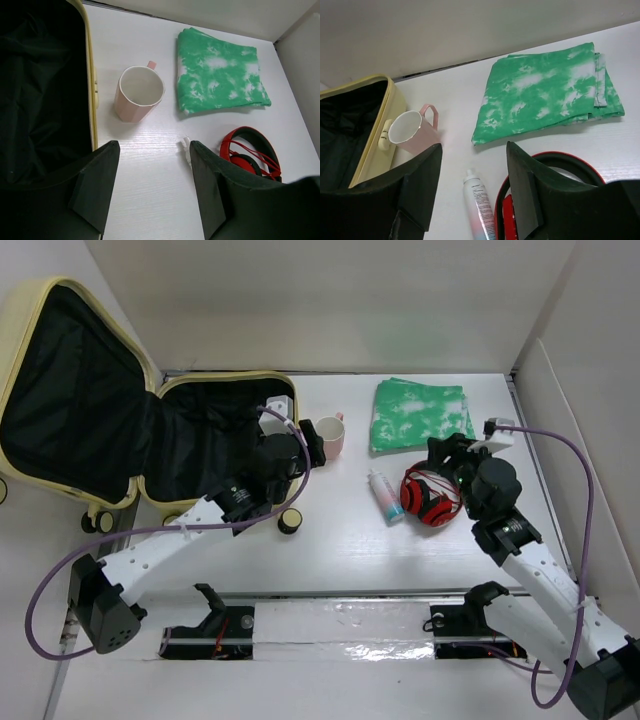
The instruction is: Pack the luggage
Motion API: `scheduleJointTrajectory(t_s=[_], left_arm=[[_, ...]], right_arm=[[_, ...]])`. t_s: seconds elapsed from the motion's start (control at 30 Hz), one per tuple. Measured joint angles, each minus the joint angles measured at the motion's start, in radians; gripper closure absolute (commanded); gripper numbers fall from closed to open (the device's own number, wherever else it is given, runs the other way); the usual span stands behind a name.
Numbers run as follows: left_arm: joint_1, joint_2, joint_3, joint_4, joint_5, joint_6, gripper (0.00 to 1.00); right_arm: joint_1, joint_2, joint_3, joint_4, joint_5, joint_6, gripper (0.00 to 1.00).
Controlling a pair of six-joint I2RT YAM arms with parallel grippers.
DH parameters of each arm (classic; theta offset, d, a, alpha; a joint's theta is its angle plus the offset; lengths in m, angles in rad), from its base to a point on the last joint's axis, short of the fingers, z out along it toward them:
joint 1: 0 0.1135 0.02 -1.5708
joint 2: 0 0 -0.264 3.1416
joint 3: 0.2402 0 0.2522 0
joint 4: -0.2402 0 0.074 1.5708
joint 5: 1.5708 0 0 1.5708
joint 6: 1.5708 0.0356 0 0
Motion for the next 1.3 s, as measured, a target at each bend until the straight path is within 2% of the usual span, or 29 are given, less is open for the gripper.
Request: scheduleJointTrajectory(t_s=[0.07, 0.1, 0.2, 0.33, 0.43, 0.47, 0.53, 0.57, 0.63, 0.7, 0.73, 0.8, 0.87, 0.9, 1.0, 1.17, 1.3], left_arm=[[0.000, -0.016, -0.017, 0.015, -0.003, 0.008, 0.44], [0.000, -0.024, -0.024, 0.016, -0.005, 0.010, 0.46], [0.000, -0.032, -0.021, 0.021, -0.013, 0.020, 0.52], [0.000, -0.011, -0.004, 0.015, -0.021, 0.031, 0.58], [0.000, 0.003, 0.000, 0.016, -0.021, 0.037, 0.67], [0.000, 0.009, 0.002, 0.015, -0.022, 0.039, 0.74], [0.000, 0.034, 0.021, 0.008, -0.029, 0.047, 0.81], [0.000, 0.054, 0.041, 0.003, -0.038, 0.051, 0.94], [0.000, 0.103, 0.083, -0.002, -0.055, 0.059, 1.00], [0.000, 0.155, 0.121, -0.010, -0.075, 0.067, 0.98], [0.000, 0.186, 0.143, -0.016, -0.085, 0.070, 0.88], [0.009, 0.236, 0.172, -0.027, -0.096, 0.076, 0.74], [0.024, 0.288, 0.199, -0.036, -0.092, 0.079, 0.65], [0.037, 0.313, 0.210, -0.037, -0.085, 0.083, 0.64], [0.077, 0.383, 0.251, -0.052, -0.059, 0.097, 0.63], [0.089, 0.510, 0.391, -0.082, -0.007, 0.146, 0.58], [0.082, 0.642, 0.545, -0.100, 0.049, 0.192, 0.58]], right_arm=[[0.000, -0.002, -0.002, 0.009, -0.005, -0.001, 0.57], [0.000, -0.002, -0.002, 0.013, -0.009, -0.002, 0.71], [0.000, 0.000, -0.002, 0.021, -0.022, -0.002, 0.86], [0.000, 0.010, -0.002, 0.022, -0.034, -0.001, 0.89], [0.000, 0.019, -0.002, 0.022, -0.042, -0.001, 0.92], [0.000, 0.020, -0.002, 0.022, -0.045, -0.001, 0.95], [0.000, 0.020, -0.002, 0.022, -0.053, -0.002, 1.00], [0.000, 0.021, -0.002, 0.023, -0.057, -0.001, 1.00], [0.000, 0.024, -0.002, 0.023, -0.063, -0.002, 1.00], [0.000, 0.030, -0.002, 0.022, -0.066, -0.003, 1.00], [0.000, 0.033, -0.002, 0.021, -0.067, -0.003, 1.00], [0.000, 0.033, -0.002, 0.021, -0.070, -0.004, 1.00], [0.000, 0.031, -0.002, 0.022, -0.072, -0.004, 0.92], [0.000, 0.030, -0.002, 0.022, -0.074, -0.005, 0.82], [0.000, 0.030, -0.002, 0.023, -0.076, -0.006, 0.70], [0.000, 0.030, -0.002, 0.022, -0.084, -0.008, 0.67], [0.000, 0.029, -0.002, 0.022, -0.085, -0.008, 0.66]])
